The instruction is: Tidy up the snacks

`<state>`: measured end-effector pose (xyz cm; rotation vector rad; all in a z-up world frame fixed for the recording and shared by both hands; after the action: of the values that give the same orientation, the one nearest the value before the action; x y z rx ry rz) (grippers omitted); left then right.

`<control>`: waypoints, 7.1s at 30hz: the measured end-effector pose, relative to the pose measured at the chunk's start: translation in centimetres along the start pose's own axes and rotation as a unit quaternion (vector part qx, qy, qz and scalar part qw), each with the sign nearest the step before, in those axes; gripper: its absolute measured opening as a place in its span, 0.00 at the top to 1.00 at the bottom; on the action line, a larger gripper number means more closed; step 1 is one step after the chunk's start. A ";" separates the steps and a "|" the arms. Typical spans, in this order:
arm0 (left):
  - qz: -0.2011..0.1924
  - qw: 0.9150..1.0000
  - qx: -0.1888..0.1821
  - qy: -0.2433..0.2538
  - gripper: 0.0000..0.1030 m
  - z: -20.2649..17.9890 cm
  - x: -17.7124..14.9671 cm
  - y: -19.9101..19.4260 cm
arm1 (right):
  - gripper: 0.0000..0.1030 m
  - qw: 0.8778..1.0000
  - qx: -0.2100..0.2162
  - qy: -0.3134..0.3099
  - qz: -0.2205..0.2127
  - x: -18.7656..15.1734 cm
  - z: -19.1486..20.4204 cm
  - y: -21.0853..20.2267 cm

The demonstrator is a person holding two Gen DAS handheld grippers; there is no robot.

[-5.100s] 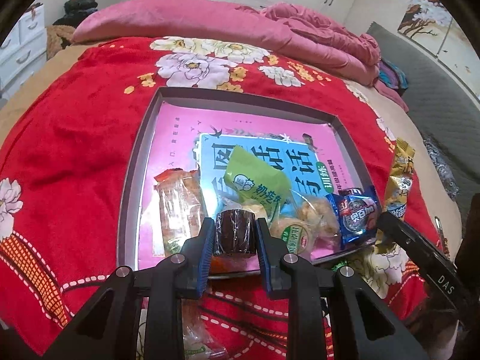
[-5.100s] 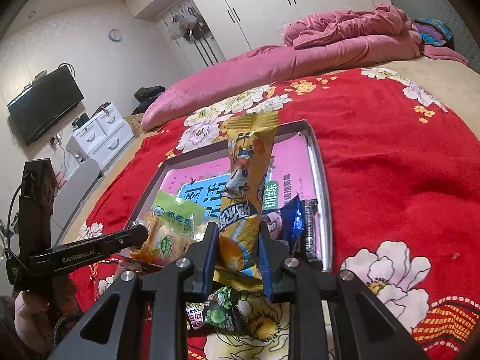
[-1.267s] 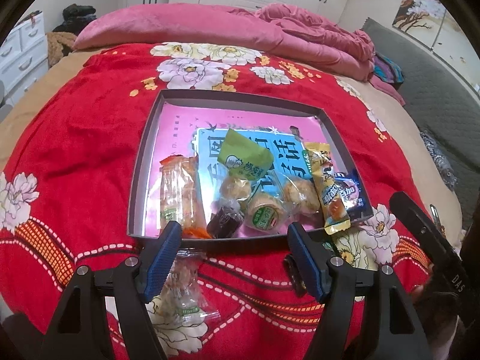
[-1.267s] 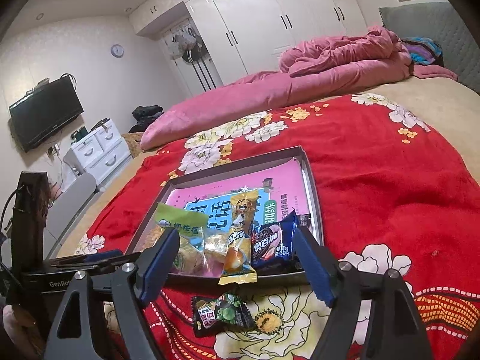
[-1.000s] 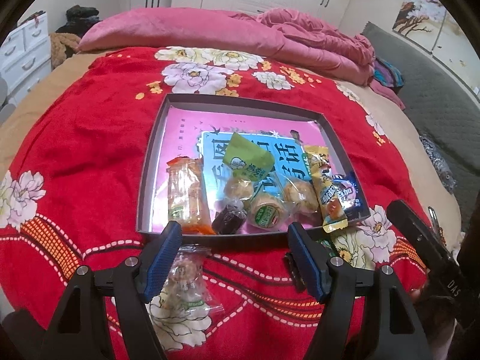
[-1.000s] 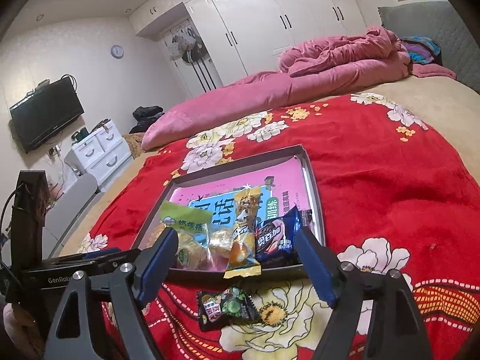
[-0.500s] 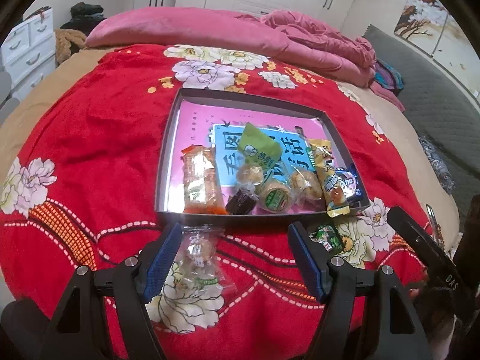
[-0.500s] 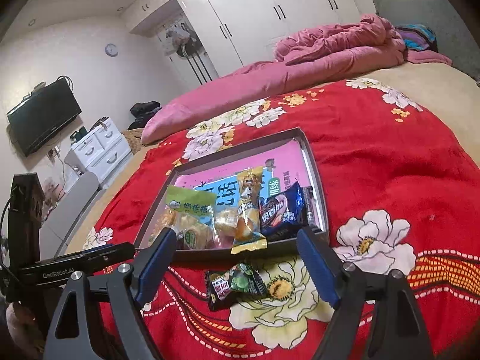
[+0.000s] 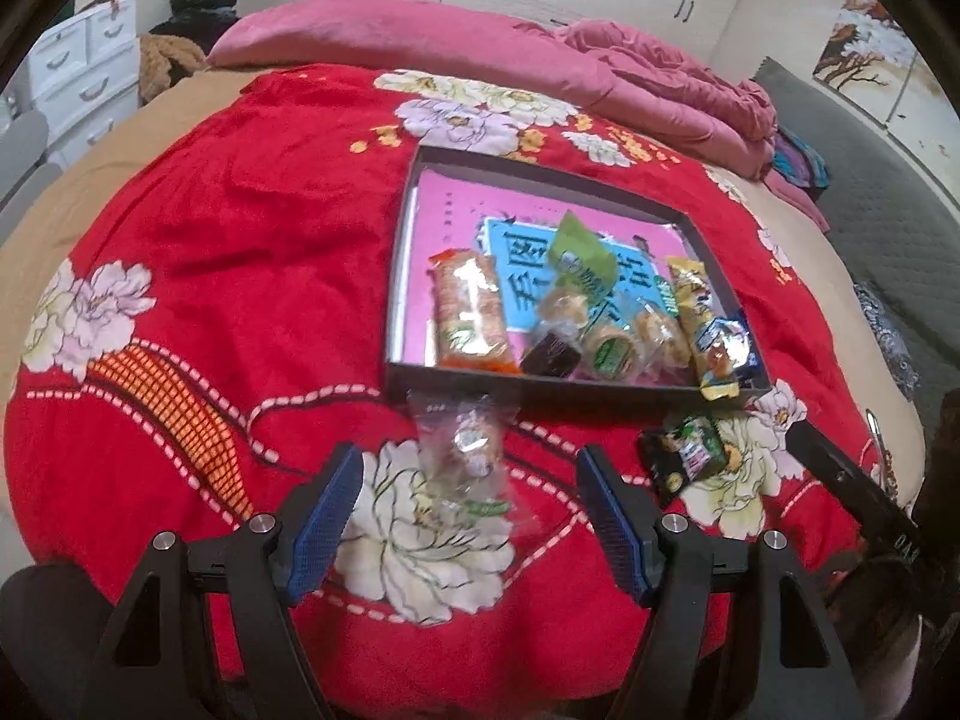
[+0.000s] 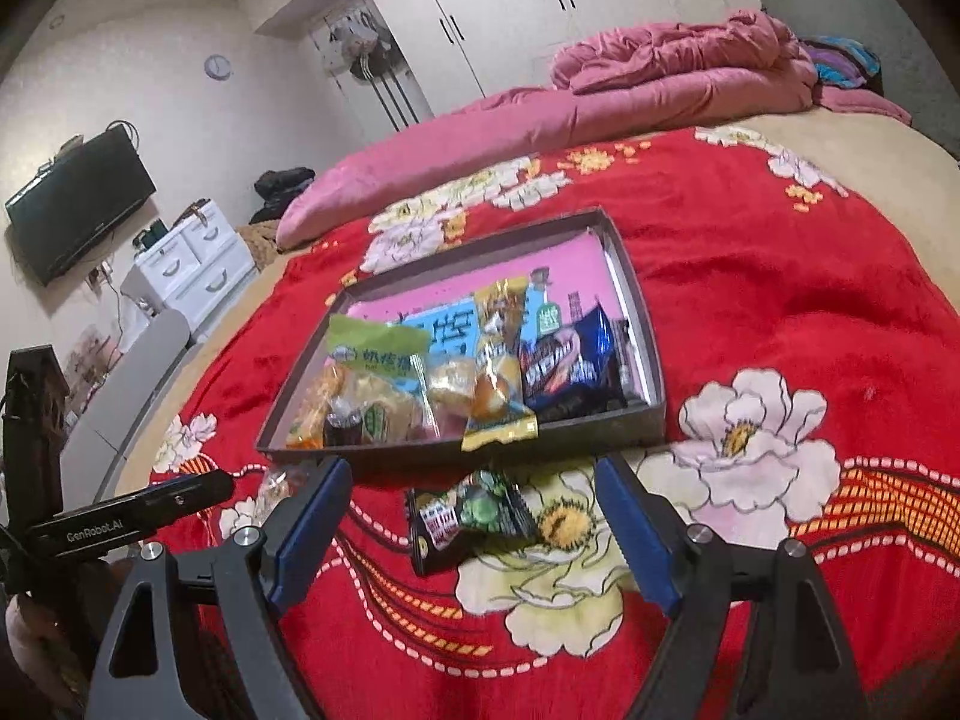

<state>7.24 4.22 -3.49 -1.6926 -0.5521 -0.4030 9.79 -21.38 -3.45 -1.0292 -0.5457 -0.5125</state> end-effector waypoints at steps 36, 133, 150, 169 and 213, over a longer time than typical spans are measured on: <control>0.048 0.999 0.000 -0.013 0.27 0.0 -1.5 4.7 | 0.20 0.983 -0.053 -0.149 0.094 -3.3 2.9 7.0; -0.005 1.000 -0.005 -0.011 0.62 -2.4 6.7 7.6 | 0.56 0.993 -0.001 -0.120 0.005 3.8 1.2 7.7; 0.000 1.000 -0.004 0.002 0.52 -3.3 6.5 7.3 | 0.42 0.996 -0.006 -0.086 -0.019 4.5 0.0 6.0; -0.017 1.000 -0.013 0.006 0.39 -3.8 6.5 5.3 | 0.36 0.996 -0.022 -0.075 -0.048 5.0 -0.8 4.1; -0.033 0.999 0.004 0.037 0.27 -4.1 0.7 -0.4 | 0.11 0.994 -0.061 -0.069 -0.052 1.1 1.9 -1.9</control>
<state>7.72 0.36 -2.00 -1.6473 -0.5553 -0.5081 9.02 -20.61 -0.71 -1.1628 -0.6993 -0.5758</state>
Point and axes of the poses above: each gripper's, at about its wrist camera, not at the fingertips, and y roughly the way its jaws point, z to its left, x to its top, the point moved 3 cm from there along y, roughly the way its jaws point, and after that the axes turned 4 degrees about y, right-handed, at the moved point
